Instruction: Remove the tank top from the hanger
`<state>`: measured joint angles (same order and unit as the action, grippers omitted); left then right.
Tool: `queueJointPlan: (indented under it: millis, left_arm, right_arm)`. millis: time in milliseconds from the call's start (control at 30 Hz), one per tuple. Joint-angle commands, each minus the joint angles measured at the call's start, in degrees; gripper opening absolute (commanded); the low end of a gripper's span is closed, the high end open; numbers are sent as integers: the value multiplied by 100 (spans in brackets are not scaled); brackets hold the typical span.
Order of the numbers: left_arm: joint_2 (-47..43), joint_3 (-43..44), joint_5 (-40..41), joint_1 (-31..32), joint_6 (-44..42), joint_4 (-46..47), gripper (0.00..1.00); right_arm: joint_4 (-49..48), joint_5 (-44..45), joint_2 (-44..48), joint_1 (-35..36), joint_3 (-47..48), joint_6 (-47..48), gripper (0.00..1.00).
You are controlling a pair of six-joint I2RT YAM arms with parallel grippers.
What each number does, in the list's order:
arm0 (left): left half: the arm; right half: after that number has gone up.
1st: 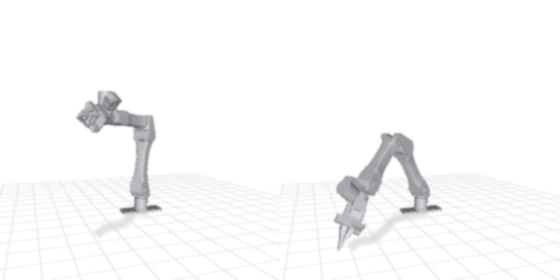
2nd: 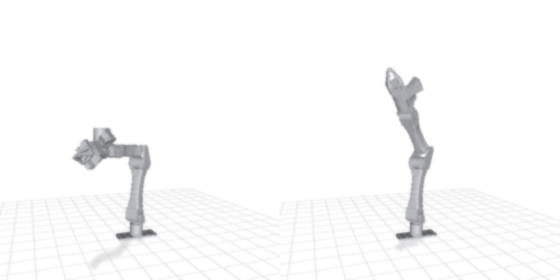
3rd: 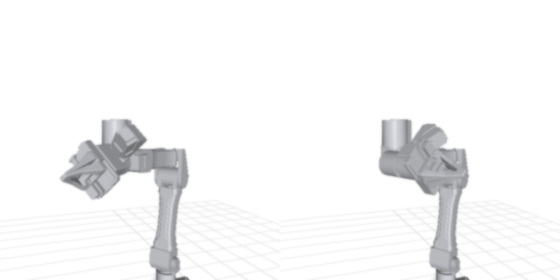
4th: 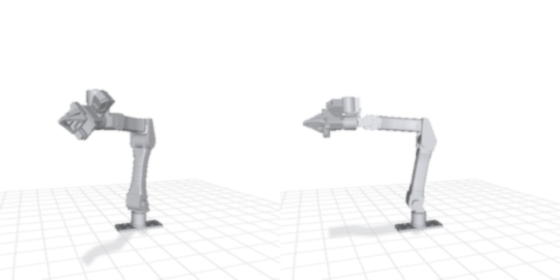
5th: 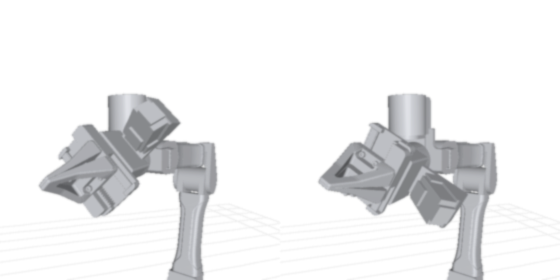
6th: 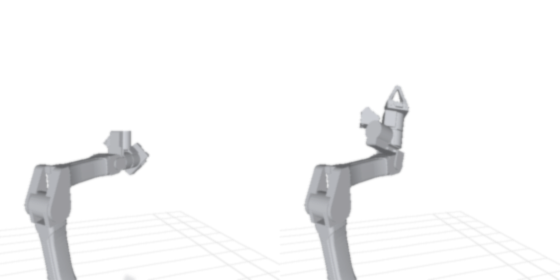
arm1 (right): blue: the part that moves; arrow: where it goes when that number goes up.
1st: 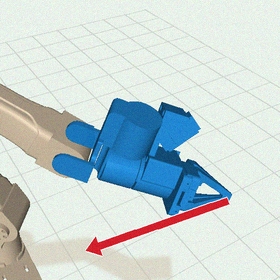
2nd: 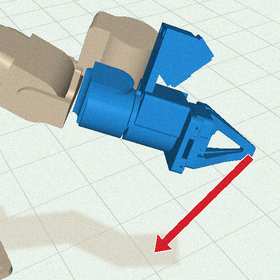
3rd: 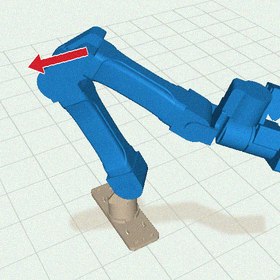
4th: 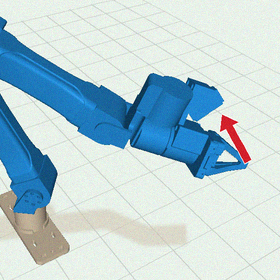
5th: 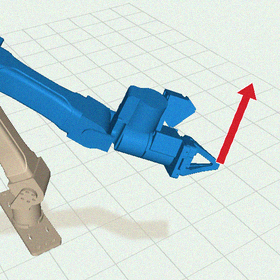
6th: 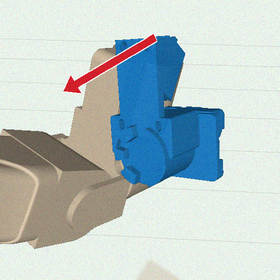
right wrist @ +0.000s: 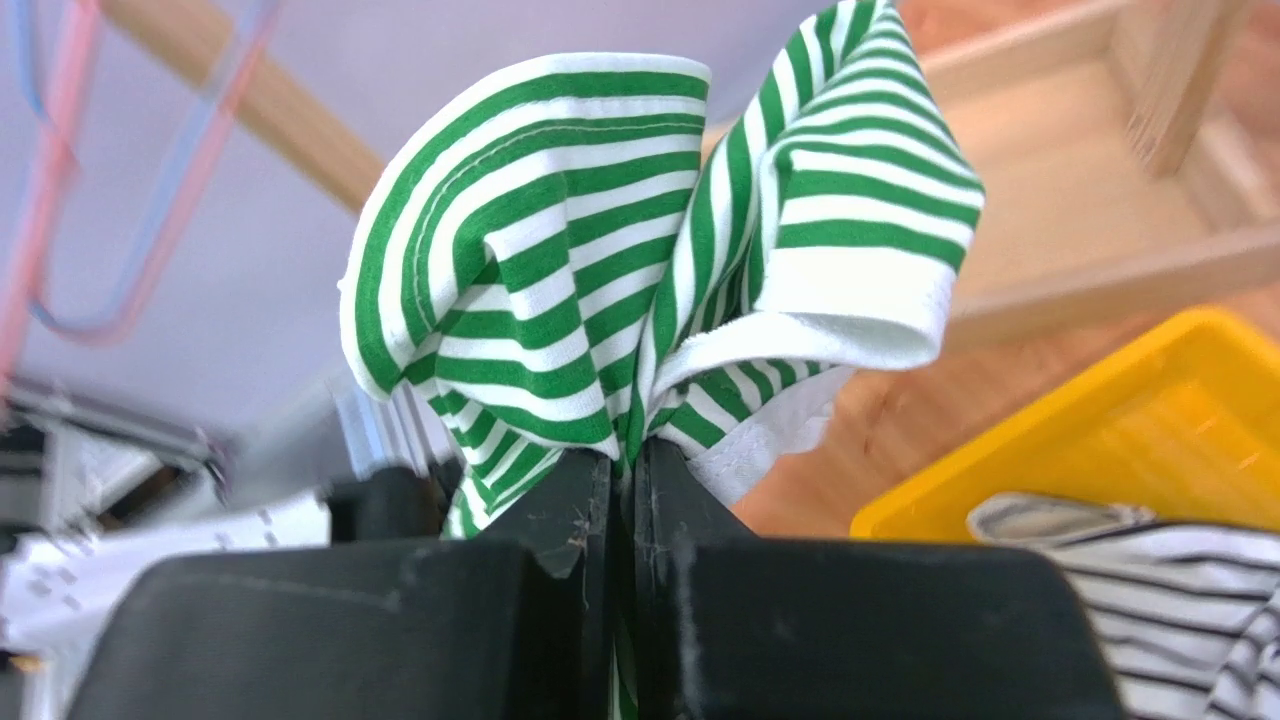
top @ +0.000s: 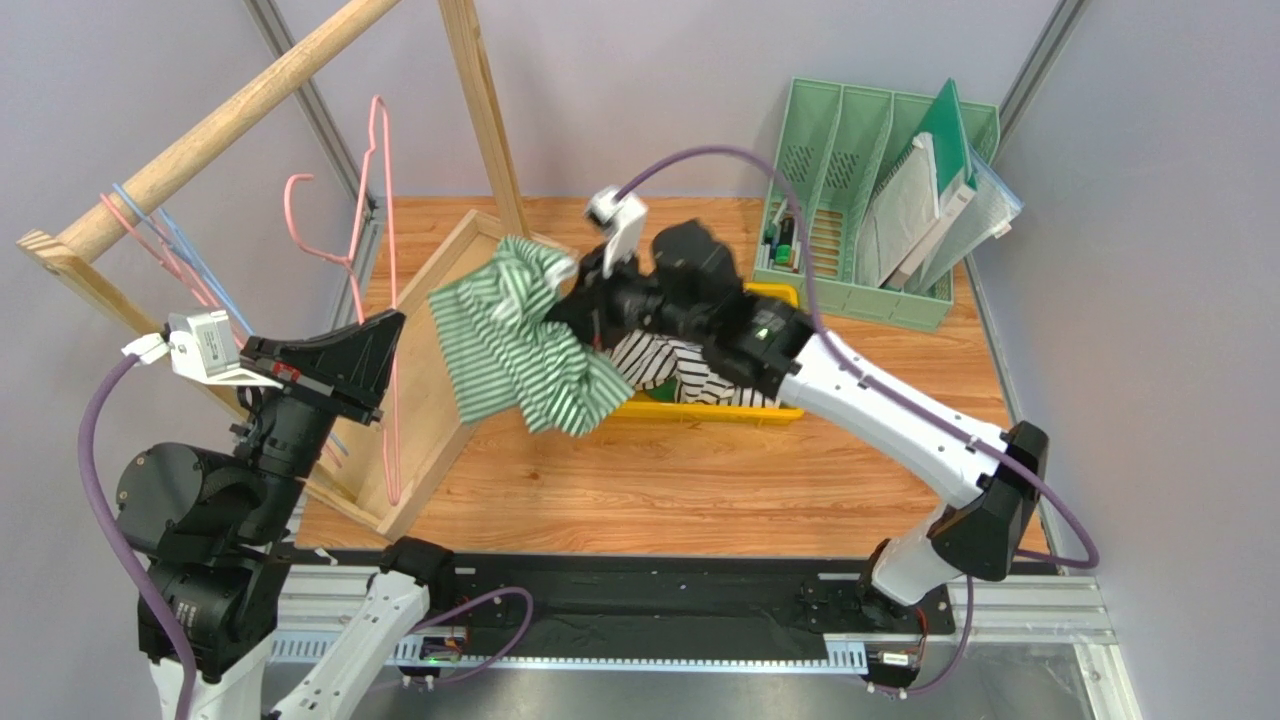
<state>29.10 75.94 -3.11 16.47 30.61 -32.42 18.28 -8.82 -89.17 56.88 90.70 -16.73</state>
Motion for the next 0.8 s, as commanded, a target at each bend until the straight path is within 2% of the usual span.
queueJointPlan:
  millis: [0, 167, 267, 367, 500, 667, 767]
  left_arm:
    - [-36, 184, 57, 5, -55, 52, 0]
    - [-19, 246, 57, 5, -81, 61, 0]
    - [-10, 272, 74, 5, -108, 52, 0]
    - [-1, 272, 74, 5, -143, 52, 0]
    - [8, 255, 74, 5, -169, 43, 0]
    - [34, 176, 57, 5, -143, 131, 0]
    - [60, 131, 39, 5, -143, 158, 0]
  right_arm:
    - [-606, -1604, 5, -1001, 212, -1085, 0]
    - [-1072, -2334, -276, -1864, 54, -1841, 0]
    - [-1266, -2870, -741, -2400, 35, -2395, 0]
    - [-845, -3239, -1409, -2831, 193, -2485, 0]
    - [970, -3600, -2376, -3042, 1176, -1554, 0]
    - [1107, -3215, -2816, -3157, 1301, -1368, 0]
    - [1659, -2188, -3140, -3131, 1810, -975, 0]
